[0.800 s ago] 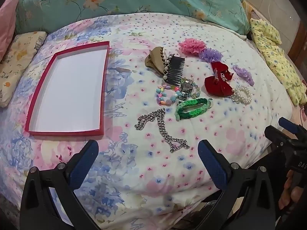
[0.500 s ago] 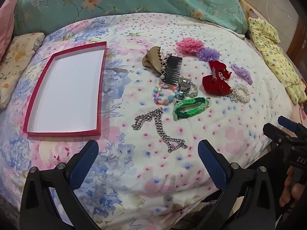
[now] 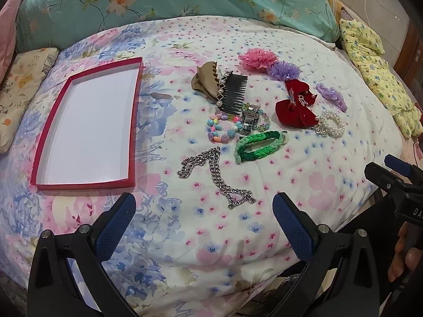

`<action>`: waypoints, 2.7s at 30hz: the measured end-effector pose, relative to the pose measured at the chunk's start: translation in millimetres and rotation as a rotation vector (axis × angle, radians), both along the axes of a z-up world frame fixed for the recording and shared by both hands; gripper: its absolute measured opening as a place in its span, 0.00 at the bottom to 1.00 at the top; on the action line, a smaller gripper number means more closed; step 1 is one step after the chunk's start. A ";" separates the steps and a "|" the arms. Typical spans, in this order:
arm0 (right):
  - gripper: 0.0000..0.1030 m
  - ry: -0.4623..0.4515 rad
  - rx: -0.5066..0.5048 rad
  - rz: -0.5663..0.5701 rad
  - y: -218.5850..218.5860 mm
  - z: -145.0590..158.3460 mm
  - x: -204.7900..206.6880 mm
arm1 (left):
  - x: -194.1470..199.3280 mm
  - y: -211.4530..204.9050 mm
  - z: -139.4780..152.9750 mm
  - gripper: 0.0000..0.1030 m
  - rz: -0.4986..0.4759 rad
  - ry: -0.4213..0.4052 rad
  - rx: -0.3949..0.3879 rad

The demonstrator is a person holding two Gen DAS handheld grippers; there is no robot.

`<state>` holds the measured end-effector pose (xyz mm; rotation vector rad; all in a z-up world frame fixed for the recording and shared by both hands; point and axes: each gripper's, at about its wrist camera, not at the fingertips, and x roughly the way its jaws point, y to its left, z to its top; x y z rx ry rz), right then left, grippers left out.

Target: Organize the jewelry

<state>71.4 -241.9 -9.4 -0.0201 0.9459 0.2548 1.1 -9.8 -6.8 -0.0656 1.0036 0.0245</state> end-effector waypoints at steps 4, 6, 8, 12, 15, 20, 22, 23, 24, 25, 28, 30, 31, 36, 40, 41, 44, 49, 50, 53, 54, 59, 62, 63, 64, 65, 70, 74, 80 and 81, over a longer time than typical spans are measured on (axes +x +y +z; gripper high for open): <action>1.00 -0.003 0.000 0.000 -0.6 1.1 -0.1 | 0.2 0.1 0.0 1.00 0.003 0.001 0.000; 1.00 -0.003 0.002 0.000 -0.4 1.6 -0.2 | 0.0 -0.4 -0.1 1.00 0.002 -0.001 -0.001; 1.00 -0.003 0.002 0.000 0.2 2.1 -0.1 | 0.0 -0.5 0.0 1.00 0.004 -0.001 0.000; 1.00 -0.002 0.003 0.000 0.2 2.3 0.1 | 0.0 -0.8 -1.0 1.00 0.006 0.001 -0.002; 1.00 -0.003 0.004 0.000 0.4 2.3 0.1 | 0.1 -1.0 -0.9 1.00 0.002 0.001 0.000; 1.00 -0.002 0.003 -0.001 0.0 1.5 0.4 | 0.5 0.5 -0.6 1.00 0.002 0.002 -0.003; 1.00 -0.002 0.004 -0.001 0.2 2.4 0.4 | 0.7 0.3 -0.5 1.00 0.002 0.002 -0.002; 1.00 -0.002 0.004 -0.001 0.1 2.4 0.5 | 0.5 0.9 -0.6 1.00 0.002 0.002 -0.003; 1.00 -0.003 0.004 0.000 0.8 3.2 0.4 | 0.7 0.6 -0.6 1.00 0.003 0.002 -0.003; 1.00 -0.004 0.002 0.000 0.6 2.9 0.3 | 0.8 0.2 -0.4 1.00 0.003 0.002 -0.002; 1.00 -0.002 0.007 0.001 1.0 3.7 0.7 | 0.9 0.3 -0.2 1.00 0.002 0.003 -0.002; 1.00 -0.001 0.007 0.001 1.4 4.0 1.1 | 0.9 0.7 -0.4 1.00 0.002 0.003 -0.004; 1.00 0.000 0.007 0.000 1.6 4.3 1.3 | 0.9 0.1 -0.4 1.00 0.002 0.003 -0.002; 1.00 0.000 0.014 -0.002 -0.1 4.2 1.4 | 1.7 -0.2 -1.6 1.00 0.000 0.006 -0.006; 1.00 0.001 0.021 -0.005 -0.9 3.6 3.2 | 3.2 -2.5 -3.0 1.00 -0.007 0.008 -0.008; 1.00 0.002 0.025 -0.006 -3.0 2.7 3.7 | 4.7 -3.4 -2.6 1.00 -0.007 0.010 -0.007; 1.00 0.006 0.033 -0.007 -4.5 0.6 4.6 | 5.9 -4.1 -3.4 1.00 -0.009 0.015 -0.009; 1.00 0.015 0.044 -0.014 -10.0 -3.4 6.7 | 9.1 -5.0 -2.1 1.00 -0.013 0.017 -0.005; 1.00 0.018 0.050 -0.016 -11.1 -3.9 7.9 | 9.8 -5.2 -2.3 1.00 -0.014 0.018 -0.006; 1.00 0.020 0.057 -0.020 -12.5 -4.0 10.1 | 10.9 -5.3 -2.2 1.00 -0.014 0.019 -0.004; 1.00 0.020 0.057 -0.022 -12.5 -3.8 10.7 | 11.5 -5.6 -2.5 1.00 -0.015 0.020 -0.004; 1.00 0.021 0.059 -0.021 -12.4 -4.0 11.5 | 15.6 -5.3 -3.3 1.00 -0.017 0.025 -0.001; 1.00 0.022 0.060 -0.021 -12.3 -4.4 12.0 | 17.4 -5.5 -4.0 1.00 -0.018 0.026 0.001; 1.00 0.021 0.060 -0.021 -12.1 -4.4 12.2 | 16.9 -5.3 -3.9 1.00 -0.018 0.026 0.000; 1.00 0.021 0.059 -0.021 -12.1 -4.5 12.2 | 17.2 -5.1 -4.1 1.00 -0.018 0.026 -0.001; 1.00 0.022 0.062 -0.021 -12.4 -4.7 13.0 | 17.9 -4.9 -4.5 1.00 -0.020 0.028 -0.004; 1.00 0.038 0.082 -0.023 -12.3 -7.9 19.3 | 25.4 1.1 -8.6 1.00 -0.021 0.045 -0.044; 0.99 0.035 0.099 -0.020 -12.5 -9.6 26.3 | 34.7 7.0 -10.7 1.00 -0.018 0.052 -0.078; 0.93 0.034 0.163 -0.013 -11.3 -8.9 48.2 | 57.2 16.3 -7.7 1.00 -0.018 0.039 -0.146; 0.90 0.033 0.173 -0.013 -10.3 -8.5 52.0 | 62.7 18.1 -6.7 1.00 -0.016 0.035 -0.152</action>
